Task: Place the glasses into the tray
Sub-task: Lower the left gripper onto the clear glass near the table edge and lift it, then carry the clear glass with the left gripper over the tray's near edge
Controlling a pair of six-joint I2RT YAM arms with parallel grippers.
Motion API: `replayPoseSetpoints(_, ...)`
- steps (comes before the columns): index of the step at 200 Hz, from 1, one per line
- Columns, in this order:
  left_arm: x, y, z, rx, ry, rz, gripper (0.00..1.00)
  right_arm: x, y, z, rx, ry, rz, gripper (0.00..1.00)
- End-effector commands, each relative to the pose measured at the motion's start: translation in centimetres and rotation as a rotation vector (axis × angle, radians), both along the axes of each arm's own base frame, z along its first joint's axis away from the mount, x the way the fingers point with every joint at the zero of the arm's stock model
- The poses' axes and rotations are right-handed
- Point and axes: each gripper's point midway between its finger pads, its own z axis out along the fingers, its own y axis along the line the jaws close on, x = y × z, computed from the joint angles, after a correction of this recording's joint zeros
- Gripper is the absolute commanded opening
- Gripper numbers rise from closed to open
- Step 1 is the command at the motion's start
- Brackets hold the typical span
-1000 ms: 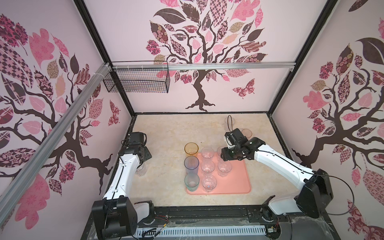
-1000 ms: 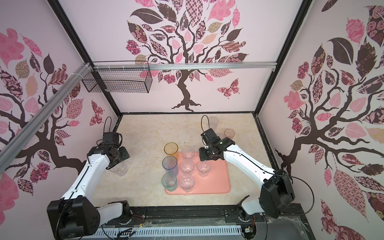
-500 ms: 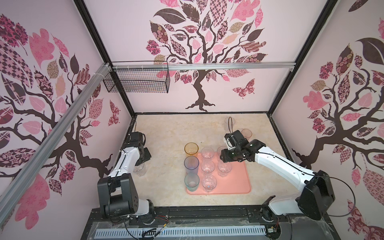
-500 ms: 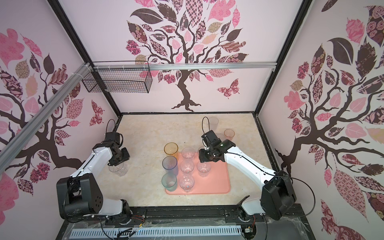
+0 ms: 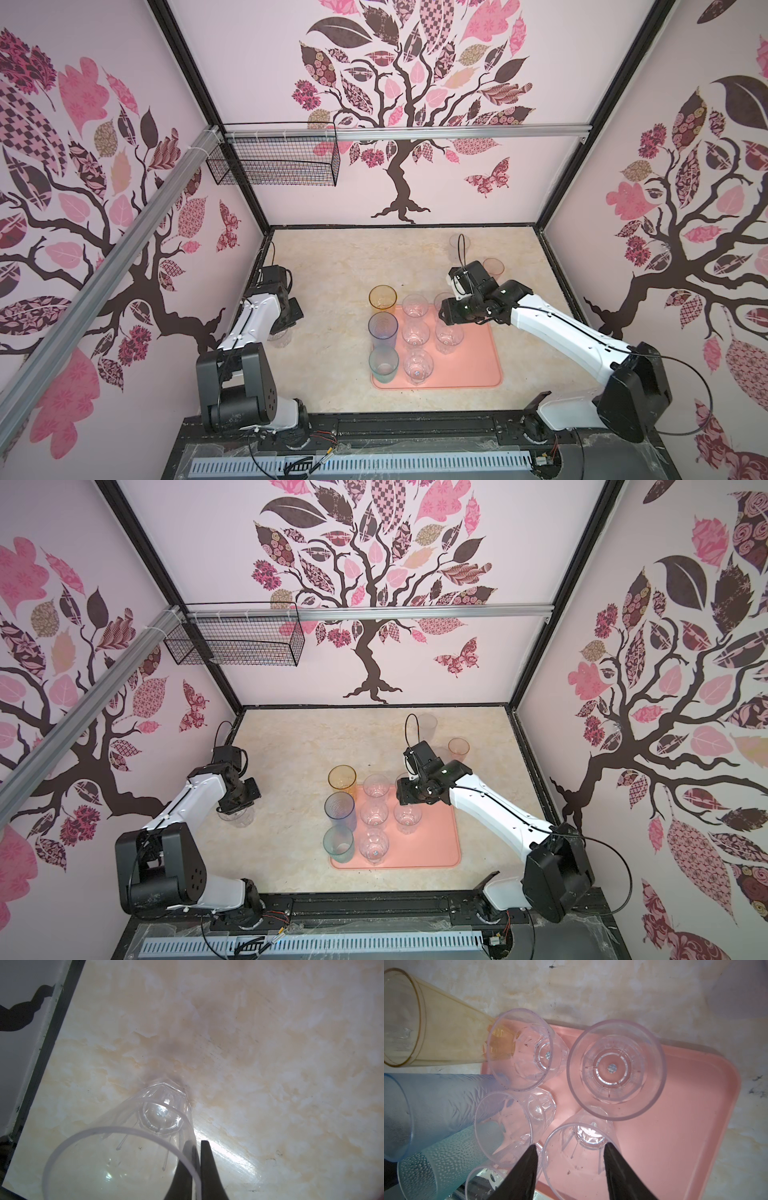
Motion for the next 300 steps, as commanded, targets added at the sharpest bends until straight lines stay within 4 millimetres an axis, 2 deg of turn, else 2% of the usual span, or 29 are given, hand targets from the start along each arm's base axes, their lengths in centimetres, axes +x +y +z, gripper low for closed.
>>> replayPoseSetpoints(1, 1.0, -0.3, 5.2, 0.013, -0.116, -0.018, 0.0, 0.5, -0.4, 2.0, 0.05, -0.031, -0.022, 0.54)
replayPoseSetpoints(36, 1.5, -1.3, 13.3, 0.097, -0.267, -0.08, 0.0, 2.1, -3.0, 2.7, 0.073, -0.037, -0.109, 0.54)
replayPoseSetpoints(56, 1.8, -4.4, 16.9, 0.109, -0.318, -0.17, 0.0, 2.9, -4.5, 2.9, 0.036, -0.066, -0.161, 0.55)
replayPoseSetpoints(87, 2.5, -12.6, 21.4, 0.095, -0.42, -0.351, 0.0, 3.9, -6.5, 2.8, 0.01, -0.088, -0.24, 0.55)
replayPoseSetpoints(104, 2.2, -19.0, 23.5, 0.062, -0.486, -0.495, 0.0, 4.4, -7.9, 2.2, 0.024, -0.068, -0.294, 0.55)
replayPoseSetpoints(125, 0.5, -27.8, 24.6, 0.002, -0.533, -0.722, 0.0, 4.8, -9.9, 1.7, 0.025, -0.059, -0.363, 0.54)
replayPoseSetpoints(150, -3.3, -37.7, 23.7, -0.118, -0.55, -0.976, 0.0, 4.9, -11.9, 1.5, -0.029, -0.068, -0.429, 0.54)
replayPoseSetpoints(169, -5.3, -41.7, 20.6, -0.126, -0.466, -1.07, 0.0, 4.9, -13.0, 1.5, -0.043, -0.07, -0.473, 0.54)
replayPoseSetpoints(192, -7.3, -44.0, 17.5, -0.138, -0.365, -1.101, 0.0, 4.9, -13.8, 1.8, -0.054, -0.088, -0.509, 0.55)
replayPoseSetpoints(212, -9.0, -46.1, 16.6, -0.196, -0.372, -1.119, 0.0, 4.8, -14.0, 1.7, -0.056, -0.09, -0.524, 0.54)
replayPoseSetpoints(233, -9.8, -47.5, 15.7, -0.233, -0.353, -1.127, 0.0, 4.7, -13.9, 1.0, -0.055, -0.077, -0.523, 0.54)
replayPoseSetpoints(265, -11.9, -50.2, 15.2, -0.267, -0.37, -1.166, 0.0, 4.6, -14.2, 0.2, -0.066, -0.071, -0.534, 0.55)
replayPoseSetpoints(300, -14.4, -51.2, 12.2, -0.255, -0.293, -1.196, 0.0, 4.3, -14.5, -0.3, -0.062, -0.077, -0.547, 0.55)
